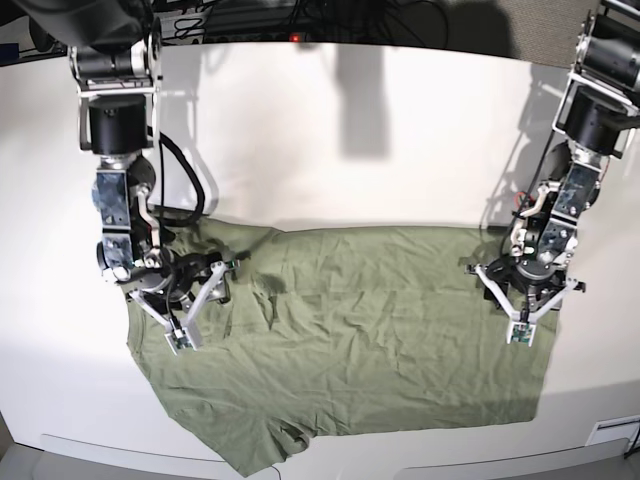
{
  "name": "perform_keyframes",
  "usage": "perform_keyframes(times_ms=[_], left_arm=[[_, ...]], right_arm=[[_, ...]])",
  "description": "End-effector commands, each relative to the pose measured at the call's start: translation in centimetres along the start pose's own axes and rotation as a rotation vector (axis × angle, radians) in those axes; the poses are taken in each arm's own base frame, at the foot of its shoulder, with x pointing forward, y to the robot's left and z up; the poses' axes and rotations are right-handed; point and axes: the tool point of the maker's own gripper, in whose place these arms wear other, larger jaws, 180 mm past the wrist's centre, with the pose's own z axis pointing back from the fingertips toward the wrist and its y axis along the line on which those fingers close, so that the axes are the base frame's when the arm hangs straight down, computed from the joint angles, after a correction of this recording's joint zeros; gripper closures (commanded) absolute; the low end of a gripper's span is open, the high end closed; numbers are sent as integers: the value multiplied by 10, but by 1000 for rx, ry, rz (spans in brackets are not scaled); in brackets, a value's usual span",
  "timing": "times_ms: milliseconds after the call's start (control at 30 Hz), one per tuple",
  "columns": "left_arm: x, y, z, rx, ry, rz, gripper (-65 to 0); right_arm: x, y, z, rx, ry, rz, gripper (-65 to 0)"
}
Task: Fold the T-shirt properly
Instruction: 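Grasp the shirt edge with both grippers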
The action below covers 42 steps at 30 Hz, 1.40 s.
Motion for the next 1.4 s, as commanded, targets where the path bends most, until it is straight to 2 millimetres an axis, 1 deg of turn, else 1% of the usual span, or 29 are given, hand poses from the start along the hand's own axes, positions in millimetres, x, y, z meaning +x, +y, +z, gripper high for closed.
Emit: perform_keyframes(times_ms=[0, 100, 200, 367, 467, 567, 700, 767, 900, 1033, 1100, 1167, 1300, 1367], left_arm=[[21, 3, 1, 4, -55, 3, -292], [8, -8, 2, -31, -43, -6, -292], [-10, -9, 5, -31, -36, 12, -292], [-45, 1, 11, 2, 5, 99, -292], [-60, 10, 14, 17, 26, 127, -292], [-70, 12, 17, 19, 42, 114, -292], [-85, 3, 19, -19, 103, 102, -292], [-91, 2, 20, -26, 137, 99, -292], [-100, 3, 21, -26, 189, 96, -292], [-113, -8, 25, -84, 258, 73, -291], [-121, -10, 27, -91, 278, 71, -291], [-134, -13, 32, -96, 305, 68, -291], [-169, -22, 48, -113, 362, 61, -292], [-179, -27, 57, -123, 374, 51, -291]], right_arm=[[21, -11, 6, -21, -60, 12, -329], [11, -15, 7, -29, -49, 14, -329], [3, -17, 7, -33, -29, 17, -329], [-15, -11, 6, -22, -7, 12, -329], [-28, -7, 6, -14, 4, 7, -329], [-37, -4, 6, -8, 21, 6, -329], [-47, -1, 6, 10, 65, 14, -329], [-52, 5, 8, 37, 73, 32, -329], [-59, 14, 16, 49, 62, 55, -329], [-70, 23, 25, 55, 70, 71, -329], [-78, 26, 28, 59, 90, 75, -329], [-87, 30, 30, 64, 101, 76, -329], [-99, 37, 35, 73, 113, 79, -329], [-103, 39, 38, 76, 116, 82, -329]])
